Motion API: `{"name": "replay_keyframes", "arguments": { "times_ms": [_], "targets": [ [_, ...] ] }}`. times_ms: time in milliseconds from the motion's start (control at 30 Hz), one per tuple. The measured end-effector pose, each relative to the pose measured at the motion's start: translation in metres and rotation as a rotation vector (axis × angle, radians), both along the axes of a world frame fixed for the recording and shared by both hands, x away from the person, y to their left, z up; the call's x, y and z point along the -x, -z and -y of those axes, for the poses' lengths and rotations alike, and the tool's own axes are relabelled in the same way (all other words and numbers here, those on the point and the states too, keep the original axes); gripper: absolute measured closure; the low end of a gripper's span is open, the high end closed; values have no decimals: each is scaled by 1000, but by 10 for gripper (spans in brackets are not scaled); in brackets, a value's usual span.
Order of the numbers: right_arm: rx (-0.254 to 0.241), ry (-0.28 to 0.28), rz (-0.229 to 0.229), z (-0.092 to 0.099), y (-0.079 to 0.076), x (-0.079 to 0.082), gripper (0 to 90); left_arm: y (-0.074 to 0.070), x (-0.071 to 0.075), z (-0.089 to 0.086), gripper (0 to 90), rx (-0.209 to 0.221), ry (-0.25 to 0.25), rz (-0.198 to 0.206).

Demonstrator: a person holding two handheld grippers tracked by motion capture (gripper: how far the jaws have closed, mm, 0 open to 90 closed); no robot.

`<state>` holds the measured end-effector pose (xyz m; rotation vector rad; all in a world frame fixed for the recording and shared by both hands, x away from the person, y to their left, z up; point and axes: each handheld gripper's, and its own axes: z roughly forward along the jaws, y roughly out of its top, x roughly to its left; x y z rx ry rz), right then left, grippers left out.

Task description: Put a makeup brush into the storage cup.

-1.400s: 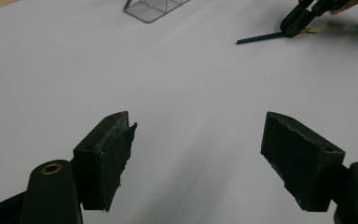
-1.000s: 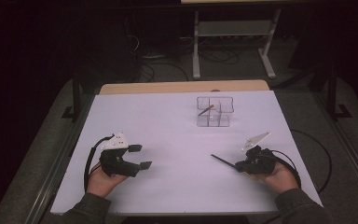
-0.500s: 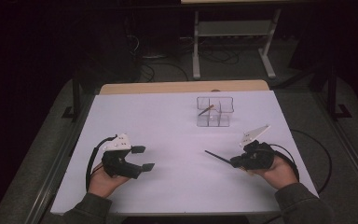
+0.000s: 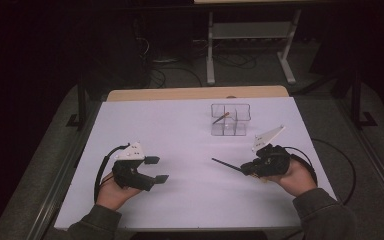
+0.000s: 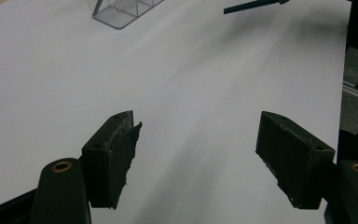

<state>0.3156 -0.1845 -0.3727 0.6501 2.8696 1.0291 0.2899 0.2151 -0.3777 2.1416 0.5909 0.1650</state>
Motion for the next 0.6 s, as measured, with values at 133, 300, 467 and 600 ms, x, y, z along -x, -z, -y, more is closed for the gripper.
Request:
{"name": "replay_keyframes", "arguments": {
  "times_ms": [133,300,467,600],
  "targets": [
    [3,-34,6,-8,-6,-1,829,-4,-1,5,284,-14,20,14],
    [7,-66,16,-16,-13,-2,829,-9,-2,11,299,-28,47,22],
    [6,-103,18,-26,-18,-2,829,-14,-3,17,304,-35,68,15],
    [14,-134,12,-34,-20,-2,829,-18,-4,22,317,-43,93,2]
  ]
}}
